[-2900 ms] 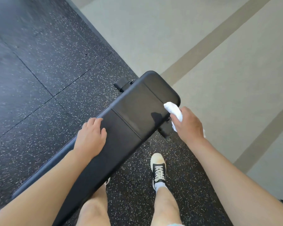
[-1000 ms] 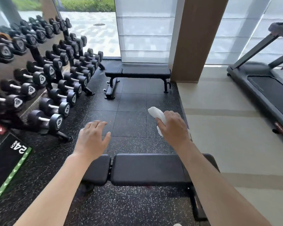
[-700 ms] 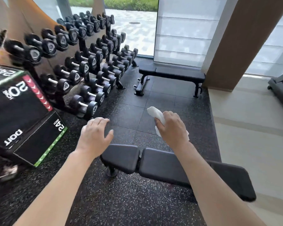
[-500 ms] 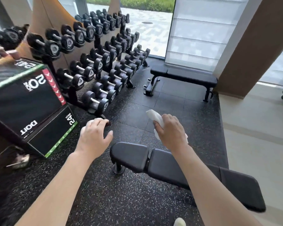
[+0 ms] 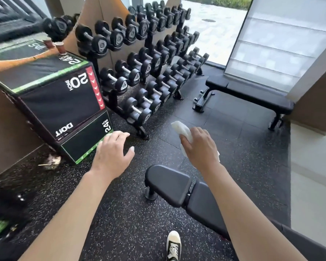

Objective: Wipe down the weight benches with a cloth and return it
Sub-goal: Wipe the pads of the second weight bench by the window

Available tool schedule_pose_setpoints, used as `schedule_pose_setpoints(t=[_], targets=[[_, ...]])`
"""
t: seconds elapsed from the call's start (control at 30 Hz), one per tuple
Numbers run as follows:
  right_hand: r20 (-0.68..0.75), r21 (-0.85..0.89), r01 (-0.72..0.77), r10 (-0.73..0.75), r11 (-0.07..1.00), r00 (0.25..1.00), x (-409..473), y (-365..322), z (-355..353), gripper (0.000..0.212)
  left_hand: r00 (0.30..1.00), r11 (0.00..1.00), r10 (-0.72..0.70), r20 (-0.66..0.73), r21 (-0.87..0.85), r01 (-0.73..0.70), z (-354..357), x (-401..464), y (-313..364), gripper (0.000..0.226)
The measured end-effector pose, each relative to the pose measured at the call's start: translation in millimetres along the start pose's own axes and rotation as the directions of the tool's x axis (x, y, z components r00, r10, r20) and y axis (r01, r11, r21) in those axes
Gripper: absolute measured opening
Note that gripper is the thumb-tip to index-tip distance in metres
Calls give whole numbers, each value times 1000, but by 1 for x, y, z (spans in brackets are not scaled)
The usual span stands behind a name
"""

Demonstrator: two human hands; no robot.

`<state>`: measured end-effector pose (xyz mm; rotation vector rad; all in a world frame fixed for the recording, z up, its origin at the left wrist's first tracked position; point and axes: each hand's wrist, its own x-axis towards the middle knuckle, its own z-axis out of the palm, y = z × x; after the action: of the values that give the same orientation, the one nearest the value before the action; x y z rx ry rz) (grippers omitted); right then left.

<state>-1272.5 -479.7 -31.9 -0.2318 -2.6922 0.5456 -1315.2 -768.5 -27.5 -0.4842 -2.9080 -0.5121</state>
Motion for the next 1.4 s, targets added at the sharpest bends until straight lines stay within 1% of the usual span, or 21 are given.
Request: schedule_pose_setpoints(t=[0.13, 0.33, 0.43, 0.7, 0.9, 1.07, 1.2, 1.4], targets=[[9, 36, 24, -25, 999, 1000, 39, 15, 21, 38, 1000, 999, -30, -4, 16, 30, 7, 38, 2, 50], [-7, 76, 21, -21, 997, 1000, 99, 55, 35, 34, 1000, 997, 21, -14, 77, -20, 19, 99, 33, 48], [-24, 99, 24, -22, 995, 999, 129, 66, 36, 35, 999, 995, 21, -26, 99, -18, 21, 124, 38, 47], [-10, 116, 27, -26, 993, 1000, 186, 67, 51, 34, 997, 993, 41, -62, 115, -33, 22, 179, 29, 47], [-25, 101, -4, 7, 995, 1000, 223, 56, 78, 34, 996, 994, 73, -57, 88, -68, 32, 234, -4, 48], [-45, 72, -60, 63, 996, 997, 260, 37, 114, 33, 992, 991, 128, 3, 36, -128, 47, 291, -42, 49], [-90, 51, -114, 118, 992, 989, 299, 1, 144, 31, 979, 979, 204, 0, 0, -204, 40, 353, -85, 49], [-119, 46, -171, 175, 984, 977, 354, -63, 184, 31, 966, 967, 256, 30, -32, -255, 17, 421, -164, 49]])
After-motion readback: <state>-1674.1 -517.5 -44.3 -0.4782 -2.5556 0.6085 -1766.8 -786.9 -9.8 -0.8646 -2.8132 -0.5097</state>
